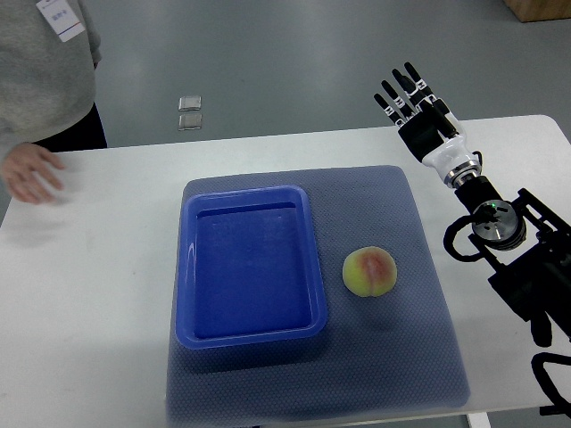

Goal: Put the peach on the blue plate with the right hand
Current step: 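Swing the right hand inward and rotate it palm-down above the peach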

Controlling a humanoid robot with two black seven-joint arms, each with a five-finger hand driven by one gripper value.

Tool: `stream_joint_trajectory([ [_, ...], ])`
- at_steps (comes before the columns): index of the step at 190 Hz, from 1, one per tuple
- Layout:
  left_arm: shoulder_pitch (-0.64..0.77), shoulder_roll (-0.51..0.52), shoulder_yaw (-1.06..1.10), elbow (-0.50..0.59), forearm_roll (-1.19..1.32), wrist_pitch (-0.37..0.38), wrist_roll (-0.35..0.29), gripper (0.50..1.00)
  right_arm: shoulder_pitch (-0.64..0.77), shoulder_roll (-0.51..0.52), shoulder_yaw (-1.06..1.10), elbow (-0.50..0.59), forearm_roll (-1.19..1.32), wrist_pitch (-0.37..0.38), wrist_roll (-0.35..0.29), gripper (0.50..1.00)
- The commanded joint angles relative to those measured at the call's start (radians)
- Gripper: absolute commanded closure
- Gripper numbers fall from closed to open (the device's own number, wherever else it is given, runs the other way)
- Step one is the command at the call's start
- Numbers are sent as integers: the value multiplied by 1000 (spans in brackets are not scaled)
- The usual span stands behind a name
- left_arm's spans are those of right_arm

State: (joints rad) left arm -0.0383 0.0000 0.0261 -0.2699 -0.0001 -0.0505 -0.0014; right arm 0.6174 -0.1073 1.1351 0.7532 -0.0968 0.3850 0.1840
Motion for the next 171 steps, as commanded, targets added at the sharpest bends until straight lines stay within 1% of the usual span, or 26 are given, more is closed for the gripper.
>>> stream_joint_trajectory([
  [1,0,0,0,0,0,0,1,500,1,0,0,0,0,0,0,568],
  [49,0,0,0,-5,0,1,1,500,32,-5,-6,2,-6,6,-3,568],
  [61,0,0,0,-5,0,1,0,500,44,-20,-9,6,-27,23,-8,568],
  [73,0,0,0,-6,0,1,0,500,58,-60,-18,11,-78,49,-9,568],
  [96,0,0,0,-9,0,1,0,500,110,-126,-75,18,-176,115,-12,568],
  [105,0,0,0,-9,0,1,0,500,110,-126,-75,18,-176,115,-12,568],
  [106,0,0,0,-9,0,1,0,500,131,-168,-118,35,-225,138,-23,568],
  [120,0,0,0,-9,0,1,0,500,166,-236,-185,67,-303,169,-43,568],
  [129,0,0,0,-9,0,1,0,500,167,-236,-186,67,-304,169,-43,568],
  [130,0,0,0,-9,0,1,0,500,201,-282,-231,90,-361,192,-52,568],
  [146,0,0,0,-11,0,0,0,500,262,-362,-304,141,-451,226,-60,568],
  [159,0,0,0,-11,0,0,0,500,269,-374,-313,147,-462,226,-61,568],
  [160,0,0,0,-11,0,0,0,500,312,-428,-368,185,-528,226,-70,568],
  [171,0,0,0,-12,0,-2,0,500,364,-476,-428,221,-603,226,-80,568],
])
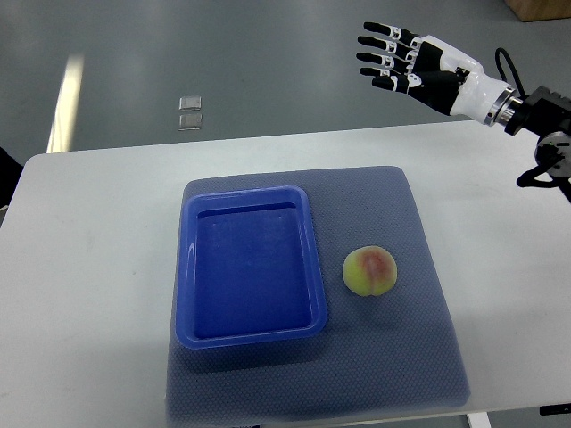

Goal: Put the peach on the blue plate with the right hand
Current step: 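Swing the right hand inward and rotate it palm-down above the peach, then lower the right hand onto the peach beside the blue tray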

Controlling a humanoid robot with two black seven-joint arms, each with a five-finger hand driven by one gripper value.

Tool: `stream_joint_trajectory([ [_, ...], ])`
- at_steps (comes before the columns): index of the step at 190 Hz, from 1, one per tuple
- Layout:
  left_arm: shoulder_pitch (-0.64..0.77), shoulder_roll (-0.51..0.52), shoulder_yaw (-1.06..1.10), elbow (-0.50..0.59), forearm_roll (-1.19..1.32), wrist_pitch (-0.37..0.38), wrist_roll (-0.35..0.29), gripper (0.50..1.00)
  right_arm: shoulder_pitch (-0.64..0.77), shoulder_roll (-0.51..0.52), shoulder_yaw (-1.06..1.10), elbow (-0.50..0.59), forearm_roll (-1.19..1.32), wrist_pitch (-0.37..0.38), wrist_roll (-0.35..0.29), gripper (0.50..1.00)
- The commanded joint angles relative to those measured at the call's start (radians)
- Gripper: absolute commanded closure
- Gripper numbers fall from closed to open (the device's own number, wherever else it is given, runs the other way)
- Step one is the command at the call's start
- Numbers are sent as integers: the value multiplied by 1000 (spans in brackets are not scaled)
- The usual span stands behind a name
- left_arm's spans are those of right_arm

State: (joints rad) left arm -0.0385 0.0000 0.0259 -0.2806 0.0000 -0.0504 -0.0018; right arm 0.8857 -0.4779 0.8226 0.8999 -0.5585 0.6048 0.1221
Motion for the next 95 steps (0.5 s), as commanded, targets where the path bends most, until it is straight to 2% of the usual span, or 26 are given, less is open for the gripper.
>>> stream_joint_trajectory([
  [1,0,0,0,-2,0,-2,0,500,96,-105,-115,74,-141,6,-18,568],
  [9,0,0,0,-2,0,-2,0,500,96,-105,-115,74,-141,6,-18,568],
  [10,0,0,0,-2,1,-2,0,500,154,-146,-187,111,-217,6,-33,568],
  [14,0,0,2,-2,2,-2,0,500,182,-163,-223,128,-250,6,-44,568],
  [24,0,0,2,-2,2,-2,0,500,182,-163,-223,128,-250,6,-44,568],
  [26,0,0,2,0,2,-2,0,500,263,-208,-330,177,-323,6,-74,568],
  [60,-1,0,0,0,2,-2,0,500,466,-291,-628,333,-402,6,-128,566],
  [75,-1,0,0,0,3,-2,0,500,507,-312,-672,405,-397,6,-160,568],
  [85,-1,0,0,0,3,-2,0,500,507,-312,-672,406,-397,6,-160,568],
  [87,-1,0,0,0,3,-2,0,500,512,-329,-686,456,-394,6,-171,568],
  [95,-1,0,2,0,3,-2,0,500,512,-331,-686,464,-393,6,-170,568],
])
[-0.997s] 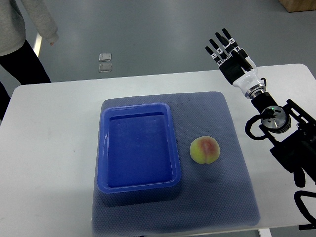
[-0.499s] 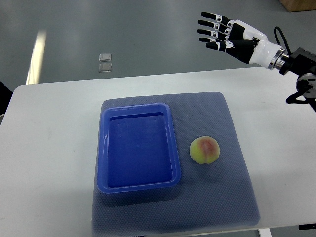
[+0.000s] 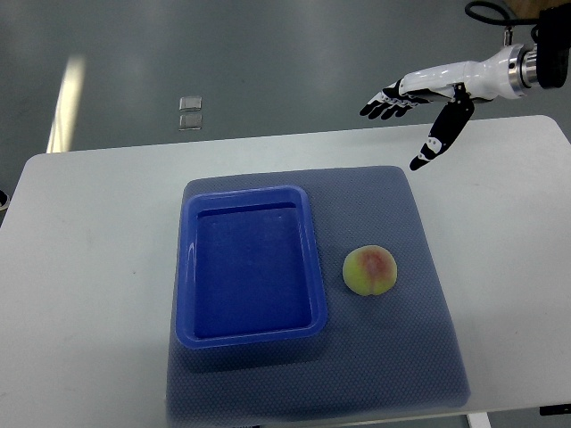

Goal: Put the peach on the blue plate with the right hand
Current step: 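Lower the right hand onto the peach beside the blue tray, then close the right hand's fingers around the peach and lift it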

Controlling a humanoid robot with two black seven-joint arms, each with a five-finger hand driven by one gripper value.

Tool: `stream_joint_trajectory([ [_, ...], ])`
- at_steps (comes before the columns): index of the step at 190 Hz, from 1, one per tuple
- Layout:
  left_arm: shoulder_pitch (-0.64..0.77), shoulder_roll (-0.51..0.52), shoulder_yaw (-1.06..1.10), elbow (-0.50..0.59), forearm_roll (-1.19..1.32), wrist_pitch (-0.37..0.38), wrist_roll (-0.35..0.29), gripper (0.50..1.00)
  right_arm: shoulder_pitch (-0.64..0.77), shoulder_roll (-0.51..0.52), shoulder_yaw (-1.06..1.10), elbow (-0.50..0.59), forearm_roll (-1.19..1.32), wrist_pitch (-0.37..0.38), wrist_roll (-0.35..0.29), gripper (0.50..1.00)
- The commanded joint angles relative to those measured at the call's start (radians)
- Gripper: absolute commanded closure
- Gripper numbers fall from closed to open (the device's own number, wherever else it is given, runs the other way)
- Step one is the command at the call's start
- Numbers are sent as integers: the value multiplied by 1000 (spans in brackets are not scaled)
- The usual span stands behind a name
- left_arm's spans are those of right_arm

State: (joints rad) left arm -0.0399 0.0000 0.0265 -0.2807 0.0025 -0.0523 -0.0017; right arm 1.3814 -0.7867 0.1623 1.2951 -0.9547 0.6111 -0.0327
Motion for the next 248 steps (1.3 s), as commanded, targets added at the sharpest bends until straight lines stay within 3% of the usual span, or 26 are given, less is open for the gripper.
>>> stream_joint_trajectory([
  [1,0,0,1,0,1,0,0,500,16,-22,-26,69,4,0,-15,568],
  [26,0,0,1,-3,1,0,0,500,-40,-32,-47,133,10,0,-12,568],
  [79,0,0,1,-8,1,0,0,500,-188,-11,-46,133,-19,0,-7,568],
  [101,0,0,1,-8,1,0,0,500,-234,15,-46,132,-27,-94,-6,568],
  [175,0,0,0,-8,1,0,2,500,-346,55,-29,121,-72,-160,10,570],
  [248,0,0,0,-8,-1,0,2,500,-427,112,-27,82,-130,-274,20,572],
])
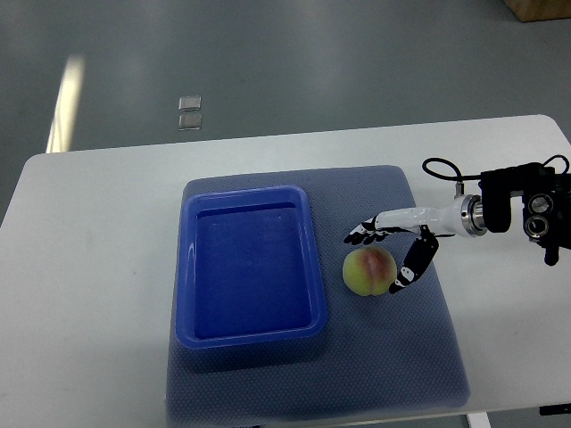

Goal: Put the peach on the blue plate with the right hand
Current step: 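Close the right hand's fingers around the peach and lift it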

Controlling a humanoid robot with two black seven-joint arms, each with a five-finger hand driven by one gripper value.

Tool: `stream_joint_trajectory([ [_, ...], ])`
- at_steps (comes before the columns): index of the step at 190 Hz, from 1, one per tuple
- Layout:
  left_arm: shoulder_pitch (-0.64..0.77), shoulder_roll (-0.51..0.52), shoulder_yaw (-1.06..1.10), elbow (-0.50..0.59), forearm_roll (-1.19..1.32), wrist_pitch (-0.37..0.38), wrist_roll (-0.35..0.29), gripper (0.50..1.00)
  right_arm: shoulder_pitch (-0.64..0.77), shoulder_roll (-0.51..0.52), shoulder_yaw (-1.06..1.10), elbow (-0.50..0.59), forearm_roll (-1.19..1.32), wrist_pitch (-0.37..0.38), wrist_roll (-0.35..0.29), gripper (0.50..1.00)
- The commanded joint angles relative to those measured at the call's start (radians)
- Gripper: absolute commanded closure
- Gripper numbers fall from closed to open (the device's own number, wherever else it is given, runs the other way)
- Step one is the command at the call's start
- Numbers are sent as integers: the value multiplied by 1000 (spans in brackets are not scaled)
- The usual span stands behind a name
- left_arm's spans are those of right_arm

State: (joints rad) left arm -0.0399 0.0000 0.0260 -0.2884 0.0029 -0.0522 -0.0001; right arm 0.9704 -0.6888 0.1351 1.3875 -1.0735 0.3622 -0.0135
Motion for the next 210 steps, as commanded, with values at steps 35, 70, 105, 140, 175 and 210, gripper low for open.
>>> stream_joint_trajectory([
  [35,0,0,0,0,-1,0,0,500,-45,29,0,-28,-16,-60,1,599],
  [70,0,0,0,0,-1,0,0,500,-65,35,0,-33,-17,-74,9,748],
  [105,0,0,0,0,-3,0,0,500,-65,31,31,-31,-36,-71,20,1000],
  [140,0,0,0,0,-3,0,0,500,20,-34,147,-16,-2,35,24,1000],
  [175,0,0,0,0,-3,0,-1,500,177,-120,201,-8,132,146,18,1000],
  [210,0,0,0,0,-3,0,-1,500,326,-201,195,-8,167,241,1,1000],
])
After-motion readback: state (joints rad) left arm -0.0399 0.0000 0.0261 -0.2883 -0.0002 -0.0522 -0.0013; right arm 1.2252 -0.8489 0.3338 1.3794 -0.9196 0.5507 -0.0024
